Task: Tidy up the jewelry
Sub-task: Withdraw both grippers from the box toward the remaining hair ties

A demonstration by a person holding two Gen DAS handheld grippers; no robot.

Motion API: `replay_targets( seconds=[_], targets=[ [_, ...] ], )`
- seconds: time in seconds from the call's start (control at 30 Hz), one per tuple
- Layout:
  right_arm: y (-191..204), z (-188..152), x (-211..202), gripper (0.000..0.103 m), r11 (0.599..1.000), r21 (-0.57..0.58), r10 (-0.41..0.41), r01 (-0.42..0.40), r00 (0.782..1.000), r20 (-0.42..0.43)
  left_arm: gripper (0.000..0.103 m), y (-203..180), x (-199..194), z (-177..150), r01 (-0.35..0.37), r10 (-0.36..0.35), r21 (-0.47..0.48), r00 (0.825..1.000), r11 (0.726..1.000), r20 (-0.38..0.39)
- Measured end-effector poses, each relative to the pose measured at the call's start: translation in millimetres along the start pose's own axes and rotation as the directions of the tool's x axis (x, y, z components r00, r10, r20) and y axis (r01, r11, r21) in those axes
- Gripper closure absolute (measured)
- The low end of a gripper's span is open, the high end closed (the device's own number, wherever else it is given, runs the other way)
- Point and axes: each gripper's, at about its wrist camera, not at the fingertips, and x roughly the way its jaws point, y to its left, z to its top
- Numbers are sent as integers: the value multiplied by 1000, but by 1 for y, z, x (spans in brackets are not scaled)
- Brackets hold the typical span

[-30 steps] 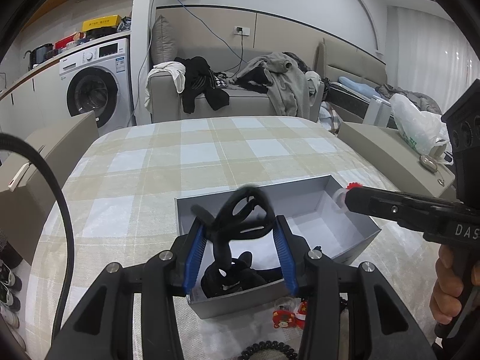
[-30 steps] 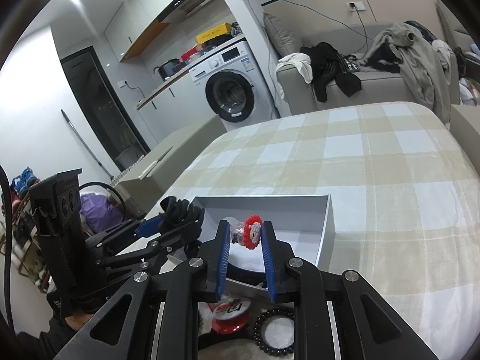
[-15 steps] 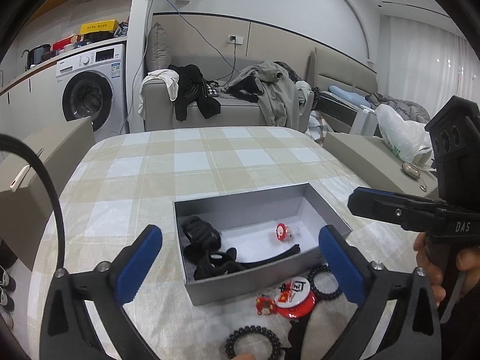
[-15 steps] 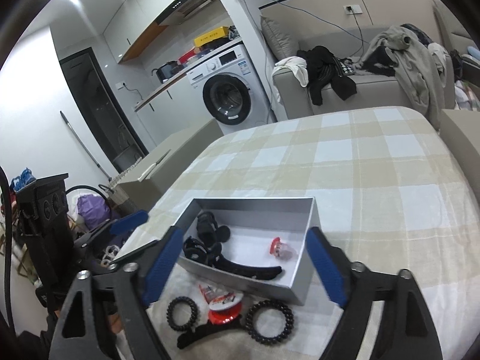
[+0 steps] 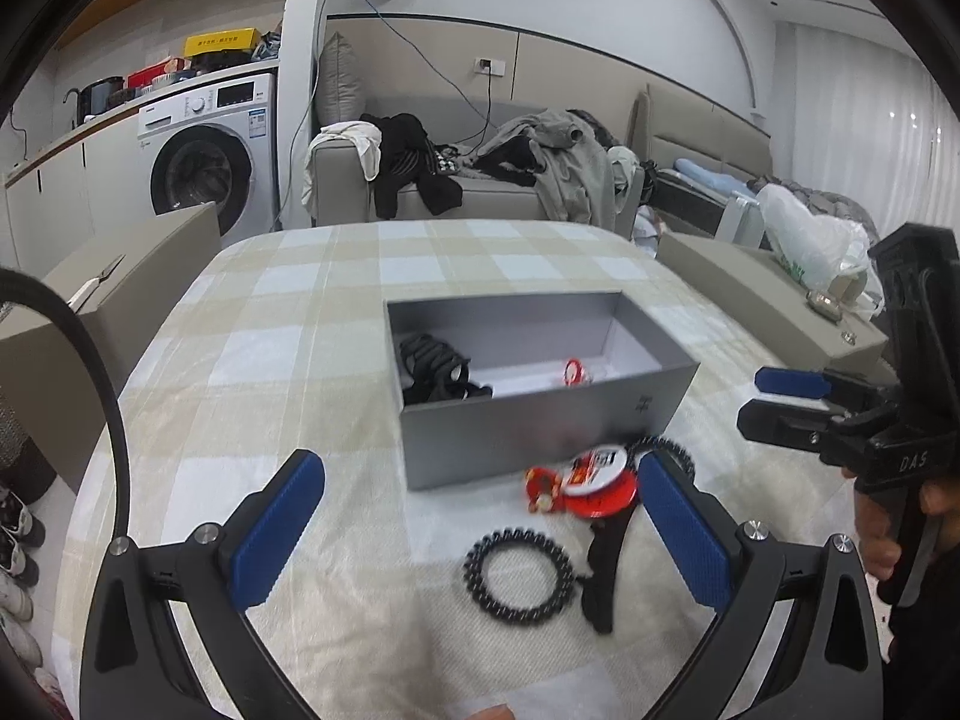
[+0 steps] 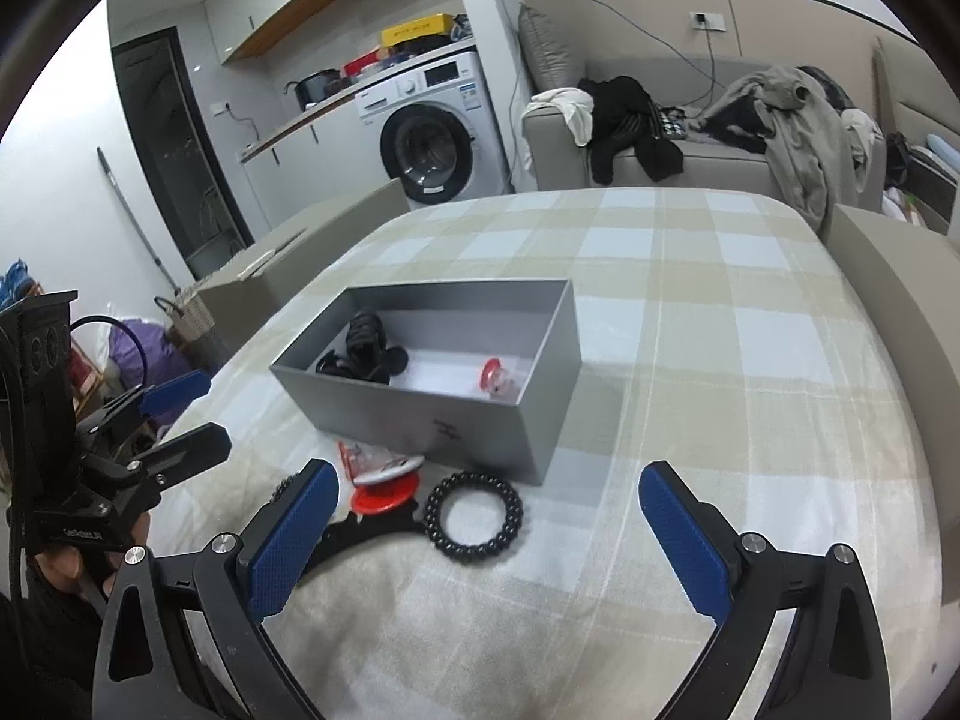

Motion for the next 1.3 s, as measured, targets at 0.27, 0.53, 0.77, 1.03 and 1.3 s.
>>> replay_targets(
  seconds=[0.27, 0.53, 0.77, 1.03, 1.3],
  targets=[
    [9, -9, 17, 3, 998, -49, -36, 33, 998, -60, 1, 9, 6, -6, -26, 25, -18, 998, 999, -60],
    [9, -12, 19, 3, 998, -46, -37, 34, 997, -69, 9, 13, 15, -16, -56, 54, -14, 989, 998, -136],
    [8, -13, 20, 3, 998, -44, -49, 46, 996, -73, 39, 6, 23, -24, -33, 39, 35, 981, 999, -189],
    [9, -14, 20, 3, 998, -44, -40, 37, 996, -76, 61, 7, 31, -32, -13, 24, 46, 965, 999, -262],
    [12, -13, 20, 3, 998, -50, -31, 28, 997, -74, 64, 4, 31, -33, -35, 52, 69, 965, 997, -256]
  ],
)
